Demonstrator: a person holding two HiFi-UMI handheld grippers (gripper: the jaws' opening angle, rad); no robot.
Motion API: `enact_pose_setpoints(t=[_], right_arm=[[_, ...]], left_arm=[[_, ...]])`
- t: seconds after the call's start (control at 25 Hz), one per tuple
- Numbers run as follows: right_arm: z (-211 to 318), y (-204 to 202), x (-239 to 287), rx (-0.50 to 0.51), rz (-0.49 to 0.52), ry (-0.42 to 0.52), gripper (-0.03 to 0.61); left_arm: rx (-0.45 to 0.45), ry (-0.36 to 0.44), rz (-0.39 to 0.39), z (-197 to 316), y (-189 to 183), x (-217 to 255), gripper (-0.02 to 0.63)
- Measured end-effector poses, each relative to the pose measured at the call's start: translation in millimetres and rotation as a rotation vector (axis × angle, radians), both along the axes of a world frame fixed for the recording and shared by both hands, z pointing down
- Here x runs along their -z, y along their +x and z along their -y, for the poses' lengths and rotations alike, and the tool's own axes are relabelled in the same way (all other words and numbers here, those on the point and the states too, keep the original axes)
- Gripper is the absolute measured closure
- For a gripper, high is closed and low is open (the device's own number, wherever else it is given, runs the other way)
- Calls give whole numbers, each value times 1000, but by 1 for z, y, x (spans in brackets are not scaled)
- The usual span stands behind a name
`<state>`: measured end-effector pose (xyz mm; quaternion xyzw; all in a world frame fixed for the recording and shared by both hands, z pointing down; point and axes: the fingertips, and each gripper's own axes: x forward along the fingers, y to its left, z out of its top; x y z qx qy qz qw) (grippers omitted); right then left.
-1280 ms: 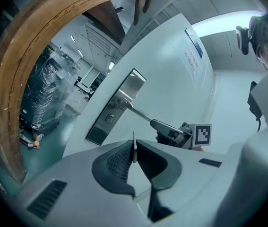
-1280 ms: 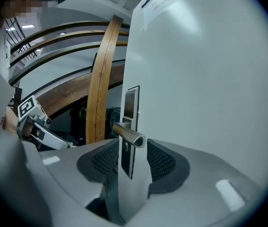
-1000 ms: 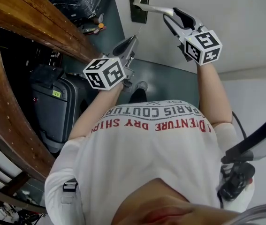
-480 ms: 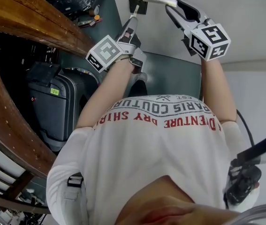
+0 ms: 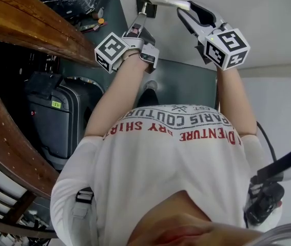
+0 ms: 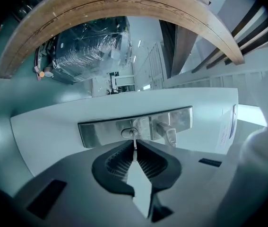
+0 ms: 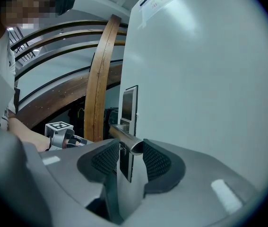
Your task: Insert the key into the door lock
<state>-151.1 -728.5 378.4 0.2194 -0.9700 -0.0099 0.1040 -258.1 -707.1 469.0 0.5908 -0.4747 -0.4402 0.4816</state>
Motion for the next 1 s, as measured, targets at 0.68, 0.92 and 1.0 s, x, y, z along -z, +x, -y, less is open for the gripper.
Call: enact_pose_setpoints(t=[0.68,0.92,1.0], right_arm=[[-3,-1,1,-6,-1,6,428],[-4,-1,2,6,6,12,430],[-5,-1,3,15,11,12,431]], left_arm=[[43,-1,-105,16,2,0,591],[69,5,-149,28,0,2,591],[73,8,-154,29,-1,2,591]])
